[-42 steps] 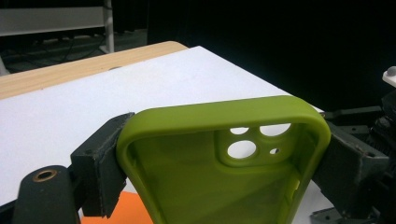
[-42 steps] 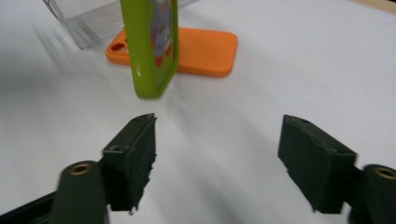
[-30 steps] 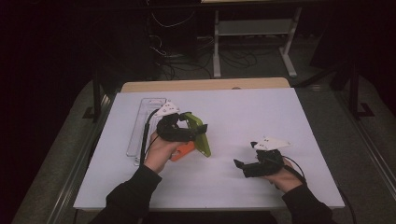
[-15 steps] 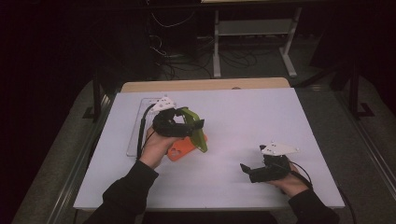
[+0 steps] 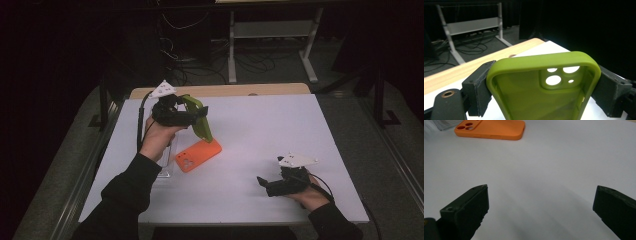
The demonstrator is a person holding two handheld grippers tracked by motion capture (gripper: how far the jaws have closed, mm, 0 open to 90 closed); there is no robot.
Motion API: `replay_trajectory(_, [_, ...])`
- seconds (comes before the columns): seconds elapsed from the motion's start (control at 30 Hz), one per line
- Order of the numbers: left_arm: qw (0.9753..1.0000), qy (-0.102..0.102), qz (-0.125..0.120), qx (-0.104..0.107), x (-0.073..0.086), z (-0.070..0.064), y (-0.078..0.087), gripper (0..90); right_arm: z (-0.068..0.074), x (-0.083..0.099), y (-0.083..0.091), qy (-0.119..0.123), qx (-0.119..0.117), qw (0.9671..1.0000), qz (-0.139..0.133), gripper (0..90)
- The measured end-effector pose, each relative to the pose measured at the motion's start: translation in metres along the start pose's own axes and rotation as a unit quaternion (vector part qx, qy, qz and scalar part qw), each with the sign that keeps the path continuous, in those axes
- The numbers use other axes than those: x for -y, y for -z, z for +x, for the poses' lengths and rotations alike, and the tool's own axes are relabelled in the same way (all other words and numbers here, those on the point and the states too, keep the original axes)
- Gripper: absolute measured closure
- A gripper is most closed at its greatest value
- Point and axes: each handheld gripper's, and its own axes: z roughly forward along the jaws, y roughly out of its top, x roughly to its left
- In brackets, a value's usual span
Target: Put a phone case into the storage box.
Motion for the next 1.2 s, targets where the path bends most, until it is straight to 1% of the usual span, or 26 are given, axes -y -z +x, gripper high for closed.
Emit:
replay_trajectory(0.13, [0.9999,-0.001,-0.007,-0.015,-0.012,0.011,0.003,14.3,0.0,0.0,0.0,0.001,0.001,1.0,0.0,0.0])
replay_trajectory(0.2, [0.9997,-0.002,-0.009,-0.024,-0.019,0.016,0.004,14.3,-0.001,0.0,0.0,0.005,0.001,1.0,-0.001,0.0])
replay_trajectory(0.23, [0.9995,-0.003,-0.01,-0.029,-0.022,0.019,0.005,14.3,0.0,0.0,0.0,0.003,0.0,1.0,0.003,0.0])
replay_trajectory(0.27, [0.9994,-0.003,-0.01,-0.034,-0.024,0.022,0.005,14.3,-0.001,0.0,-0.001,0.006,0.002,1.0,0.001,0.0])
replay_trajectory(0.37, [0.9986,-0.004,-0.012,-0.051,-0.032,0.031,0.005,14.4,0.0,0.0,-0.001,0.005,0.001,1.0,0.003,0.0])
replay_trajectory(0.47, [0.9976,-0.004,-0.012,-0.069,-0.037,0.04,0.005,14.4,-0.001,0.0,0.0,0.008,0.001,1.0,0.002,0.0])
replay_trajectory(0.57, [0.9958,-0.006,-0.012,-0.09,-0.041,0.05,0.006,14.4,0.0,0.0,-0.001,0.006,0.001,1.0,0.001,0.0])
replay_trajectory(0.63, [0.9944,-0.001,-0.015,-0.105,-0.042,0.055,0.008,14.4,0.0,0.0,-0.001,0.006,0.0,1.0,0.002,0.0])
replay_trajectory(0.73, [0.9913,0.002,-0.018,-0.13,-0.042,0.064,0.009,14.4,0.0,0.0,-0.001,0.007,0.0,1.0,0.002,0.0])
replay_trajectory(0.8, [0.9892,0.007,-0.012,-0.146,-0.04,0.07,0.009,14.4,0.0,0.0,-0.001,0.007,0.0,1.0,0.002,0.0])
replay_trajectory(0.83, [0.9881,0.008,-0.009,-0.153,-0.039,0.074,0.009,14.4,0.0,0.0,0.0,0.002,-0.002,1.0,0.004,0.0])
replay_trajectory(0.87, [0.9868,0.009,-0.007,-0.162,-0.037,0.077,0.009,14.4,0.0,0.0,-0.001,0.009,0.0,1.0,0.0,0.0])
replay_trajectory(0.9, [0.9851,0.012,-0.006,-0.172,-0.036,0.079,0.008,14.4,0.0,0.0,0.0,0.008,0.0,1.0,0.002,0.0])
replay_trajectory(0.97, [0.9817,0.007,-0.002,-0.191,-0.033,0.085,0.007,14.3,0.001,0.0,0.0,0.002,-0.001,1.0,0.005,0.0])
replay_trajectory(1.0, [0.9794,0.008,0.004,-0.202,-0.031,0.088,0.007,14.4,0.0,0.0,0.0,0.004,-0.001,1.0,0.005,0.0])
replay_trajectory(1.07, [0.9766,0.018,0.006,-0.214,-0.027,0.095,0.005,14.3,0.0,0.0,-0.001,0.009,0.0,1.0,0.003,0.0])
replay_trajectory(1.1, [0.9747,0.021,0.007,-0.223,-0.025,0.097,0.004,14.3,0.0,0.0,-0.001,0.009,0.0,1.0,0.004,0.0])
replay_trajectory(1.17, [0.9713,0.022,0.014,-0.236,-0.021,0.102,0.0,14.3,0.0,0.0,-0.001,0.009,0.0,1.0,0.003,0.0])
replay_trajectory(1.2, [0.969,0.023,0.018,-0.245,-0.019,0.105,-0.002,14.3,0.0,0.0,-0.001,0.007,0.0,1.0,0.004,0.0])
